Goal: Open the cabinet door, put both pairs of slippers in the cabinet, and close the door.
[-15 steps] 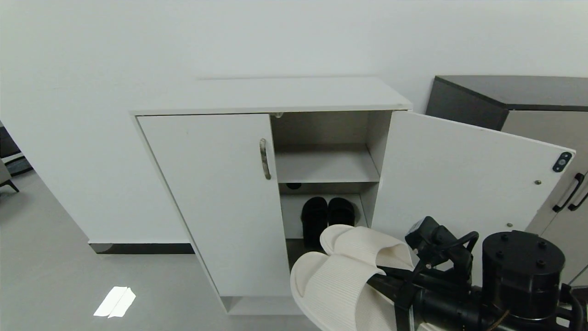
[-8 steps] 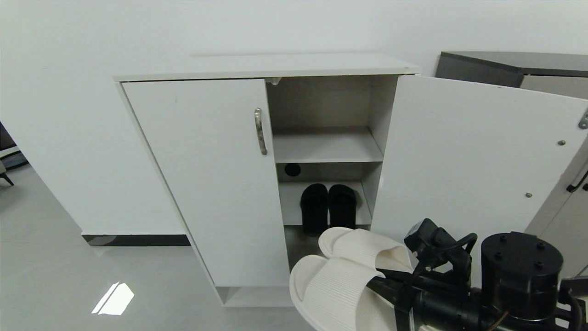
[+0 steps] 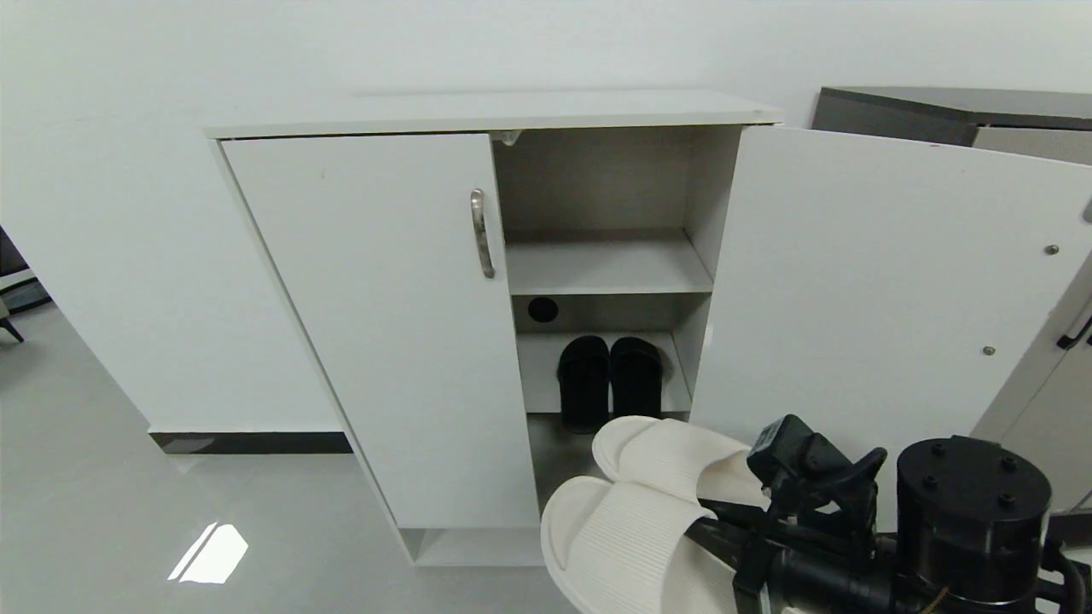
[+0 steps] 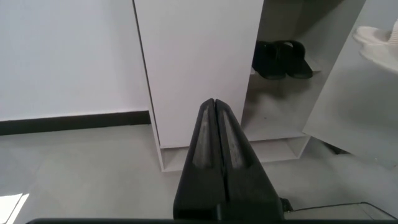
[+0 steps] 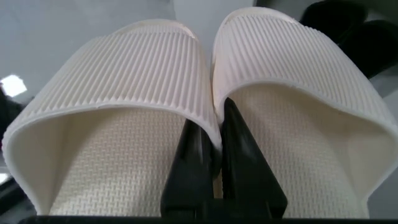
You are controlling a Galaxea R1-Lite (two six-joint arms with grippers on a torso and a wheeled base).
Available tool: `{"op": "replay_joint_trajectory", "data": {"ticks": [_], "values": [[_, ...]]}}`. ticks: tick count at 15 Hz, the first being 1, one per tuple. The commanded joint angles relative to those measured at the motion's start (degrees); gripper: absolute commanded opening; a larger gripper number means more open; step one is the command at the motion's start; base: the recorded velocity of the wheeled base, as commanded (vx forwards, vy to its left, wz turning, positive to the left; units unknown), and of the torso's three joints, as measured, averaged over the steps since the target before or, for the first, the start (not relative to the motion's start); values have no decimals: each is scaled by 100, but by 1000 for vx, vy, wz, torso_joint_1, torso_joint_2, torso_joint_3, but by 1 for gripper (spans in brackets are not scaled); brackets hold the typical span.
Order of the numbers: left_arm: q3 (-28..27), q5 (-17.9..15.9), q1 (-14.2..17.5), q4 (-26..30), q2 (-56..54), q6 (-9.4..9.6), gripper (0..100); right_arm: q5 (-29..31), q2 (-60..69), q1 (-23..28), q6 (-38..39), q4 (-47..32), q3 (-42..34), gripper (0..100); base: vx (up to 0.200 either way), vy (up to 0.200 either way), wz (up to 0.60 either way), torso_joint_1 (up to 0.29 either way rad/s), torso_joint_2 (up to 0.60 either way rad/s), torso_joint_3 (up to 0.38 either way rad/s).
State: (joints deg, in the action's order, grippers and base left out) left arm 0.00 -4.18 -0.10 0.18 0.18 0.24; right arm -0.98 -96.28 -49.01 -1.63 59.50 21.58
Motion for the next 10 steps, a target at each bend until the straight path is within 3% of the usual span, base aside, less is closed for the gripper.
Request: {"op": "replay_joint_trajectory", "data": {"ticks": [1,2,3,5,8,10], "values": [[0,-13,1,-1,-1,2,0,1258,-260,-215,-188,-272,620,0,0,0,0,0,0,0],[0,-13,1,-1,-1,2,0,2119,-427,-276,-83,-615,1156,0,0,0,0,0,0,0],[0,-21,1,-1,-1,2,0,2602,-471,-496,357,-1459,1929,0,0,0,0,0,0,0],[0,-21,1,-1,-1,2,0,3042,-418,-839,1095,-2997,2940,0,0,0,0,0,0,0],[0,-21,1,-1,-1,2,0,4281,-681,-962,2554,-5063,4882,0,0,0,0,0,0,0],[0,-21,1,-1,-1,11,0,5099,-778,-970,2721,-5520,5471,0,0,0,0,0,0,0]]}}
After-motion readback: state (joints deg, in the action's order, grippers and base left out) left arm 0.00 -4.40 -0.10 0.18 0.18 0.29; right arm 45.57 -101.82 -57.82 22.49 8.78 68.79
